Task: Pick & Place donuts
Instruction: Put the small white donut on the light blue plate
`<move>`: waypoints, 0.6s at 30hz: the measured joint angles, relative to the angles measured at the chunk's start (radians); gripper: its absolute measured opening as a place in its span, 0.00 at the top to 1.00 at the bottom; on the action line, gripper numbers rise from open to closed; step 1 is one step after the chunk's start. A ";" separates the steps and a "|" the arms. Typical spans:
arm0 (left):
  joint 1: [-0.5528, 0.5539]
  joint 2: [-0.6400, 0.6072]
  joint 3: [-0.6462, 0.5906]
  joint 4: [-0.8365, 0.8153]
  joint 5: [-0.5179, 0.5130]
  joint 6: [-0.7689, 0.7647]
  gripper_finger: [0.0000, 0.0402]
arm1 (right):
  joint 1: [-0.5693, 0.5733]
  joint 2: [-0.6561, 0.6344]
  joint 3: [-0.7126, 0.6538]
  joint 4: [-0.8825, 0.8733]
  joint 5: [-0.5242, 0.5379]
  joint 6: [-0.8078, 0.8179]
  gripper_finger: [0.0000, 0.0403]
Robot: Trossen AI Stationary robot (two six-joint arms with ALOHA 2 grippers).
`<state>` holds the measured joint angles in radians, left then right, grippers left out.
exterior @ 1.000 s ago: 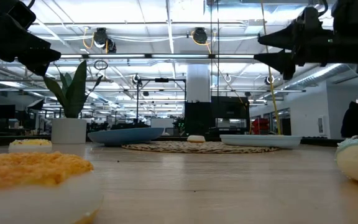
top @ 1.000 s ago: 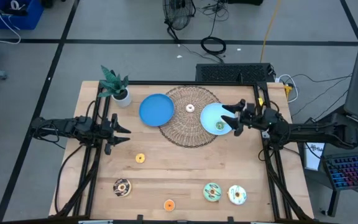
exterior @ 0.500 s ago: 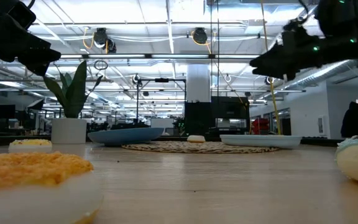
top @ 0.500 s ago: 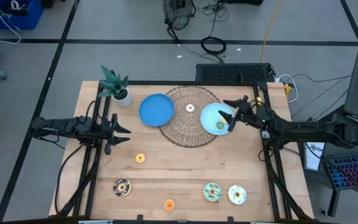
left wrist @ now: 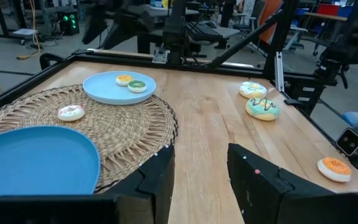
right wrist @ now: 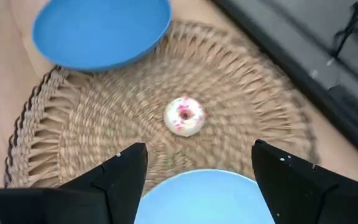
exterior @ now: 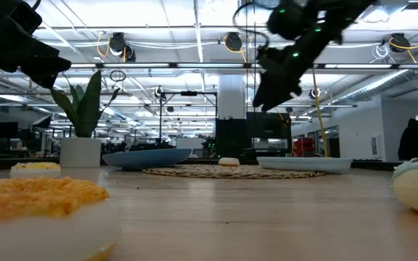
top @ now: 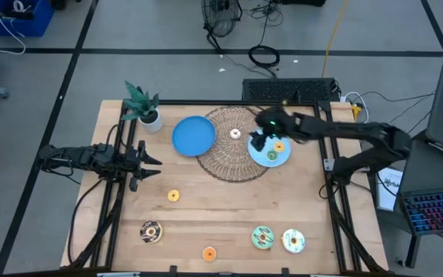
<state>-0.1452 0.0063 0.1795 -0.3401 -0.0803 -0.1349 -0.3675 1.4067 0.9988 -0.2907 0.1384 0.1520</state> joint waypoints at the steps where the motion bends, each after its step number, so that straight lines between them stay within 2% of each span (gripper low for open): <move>1: 0.000 0.000 0.000 0.000 0.000 0.000 0.63 | -0.006 0.044 0.044 -0.021 -0.019 0.002 0.34; 6: 0.000 0.000 0.000 0.000 0.000 0.000 0.63 | -0.020 0.211 0.212 -0.078 -0.092 -0.016 0.32; 10: 0.000 0.000 0.000 0.000 0.000 0.000 0.63 | -0.037 0.322 0.326 -0.183 -0.126 -0.018 0.26; 18: 0.000 0.000 0.000 0.000 0.000 0.000 0.63 | -0.075 0.470 0.374 -0.165 -0.119 -0.015 0.16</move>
<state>-0.1452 0.0061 0.1798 -0.3397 -0.0803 -0.1349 -0.4429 1.8765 1.3731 -0.4552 0.0198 0.1368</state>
